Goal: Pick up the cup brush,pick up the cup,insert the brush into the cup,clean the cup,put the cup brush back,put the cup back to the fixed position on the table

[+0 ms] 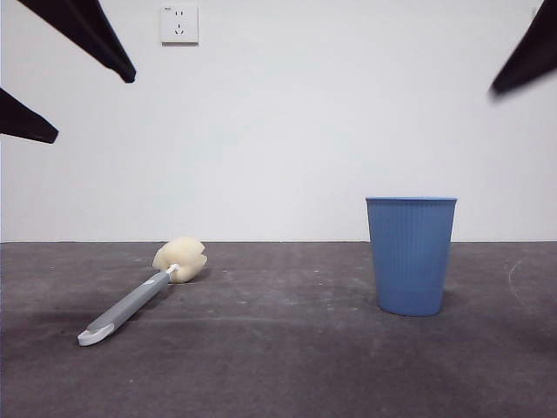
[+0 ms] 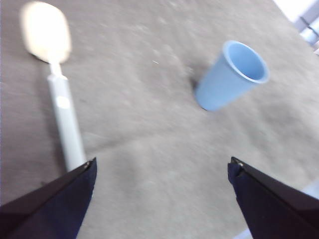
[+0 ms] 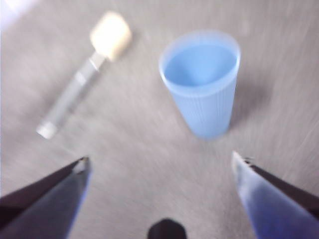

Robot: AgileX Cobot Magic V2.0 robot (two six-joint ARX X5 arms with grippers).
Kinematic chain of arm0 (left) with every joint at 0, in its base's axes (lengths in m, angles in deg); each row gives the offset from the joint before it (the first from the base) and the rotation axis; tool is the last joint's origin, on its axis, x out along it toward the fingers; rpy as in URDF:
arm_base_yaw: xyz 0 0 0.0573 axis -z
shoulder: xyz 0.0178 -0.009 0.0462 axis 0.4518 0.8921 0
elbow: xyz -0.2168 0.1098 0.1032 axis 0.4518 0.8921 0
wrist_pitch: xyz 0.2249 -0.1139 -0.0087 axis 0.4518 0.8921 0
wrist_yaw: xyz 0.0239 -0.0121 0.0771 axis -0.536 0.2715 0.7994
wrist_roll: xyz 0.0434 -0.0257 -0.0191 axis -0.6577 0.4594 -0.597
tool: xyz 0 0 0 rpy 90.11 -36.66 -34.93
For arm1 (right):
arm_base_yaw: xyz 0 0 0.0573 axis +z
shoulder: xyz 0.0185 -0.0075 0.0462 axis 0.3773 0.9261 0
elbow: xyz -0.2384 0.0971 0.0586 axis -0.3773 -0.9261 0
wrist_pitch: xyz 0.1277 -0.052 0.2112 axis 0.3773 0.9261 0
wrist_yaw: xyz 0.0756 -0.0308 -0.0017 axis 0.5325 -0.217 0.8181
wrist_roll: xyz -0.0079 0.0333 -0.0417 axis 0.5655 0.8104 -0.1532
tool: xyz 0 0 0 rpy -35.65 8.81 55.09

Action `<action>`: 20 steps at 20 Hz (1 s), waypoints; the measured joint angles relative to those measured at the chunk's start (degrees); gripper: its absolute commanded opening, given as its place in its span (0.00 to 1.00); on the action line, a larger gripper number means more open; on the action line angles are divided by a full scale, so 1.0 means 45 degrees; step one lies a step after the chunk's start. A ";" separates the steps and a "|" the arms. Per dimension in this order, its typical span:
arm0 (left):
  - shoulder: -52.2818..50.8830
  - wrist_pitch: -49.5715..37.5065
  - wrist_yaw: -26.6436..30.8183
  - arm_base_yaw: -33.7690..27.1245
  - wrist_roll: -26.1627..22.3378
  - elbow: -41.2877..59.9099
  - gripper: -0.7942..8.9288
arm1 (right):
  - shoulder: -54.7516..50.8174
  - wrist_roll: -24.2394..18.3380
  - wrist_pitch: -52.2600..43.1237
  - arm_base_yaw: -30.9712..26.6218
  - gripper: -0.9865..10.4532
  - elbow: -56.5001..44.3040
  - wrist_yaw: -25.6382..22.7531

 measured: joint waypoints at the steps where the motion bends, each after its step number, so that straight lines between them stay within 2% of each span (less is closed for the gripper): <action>1: 0.0000 0.0005 -0.0199 0.0000 0.0000 -0.0010 0.53 | -0.0287 -0.0005 0.0500 0.0000 0.40 0.0481 0.0005; 2: 0.0000 0.0024 -0.0359 0.0000 0.0000 -0.0058 0.53 | -0.0325 -0.0005 0.0884 0.0000 0.36 0.1078 0.0010; 3: 0.0005 0.0034 -0.0520 0.0000 0.0000 -0.0155 0.48 | -0.0272 -0.0005 0.1098 0.0000 0.31 0.1506 0.0015; 6: -0.0005 -0.0005 -0.0981 0.0000 -0.0005 -0.0593 0.10 | 0.0204 -0.0034 0.1622 0.0000 0.13 0.2749 0.0087; 7: -0.0005 -0.0005 -0.1122 0.0000 0.0000 -0.0627 0.08 | 0.0418 -0.0126 0.1778 0.0000 0.07 0.3041 0.0345; 10: -0.0005 0.0087 -0.1350 0.0000 0.0000 -0.0627 0.07 | 0.1122 -0.0311 0.2443 0.0005 0.07 0.3235 0.1025; 20: 0.0000 -0.0063 -0.1336 0.0000 0.0000 -0.0627 0.08 | 0.1749 -0.0364 0.2603 0.0005 0.09 0.3235 0.1001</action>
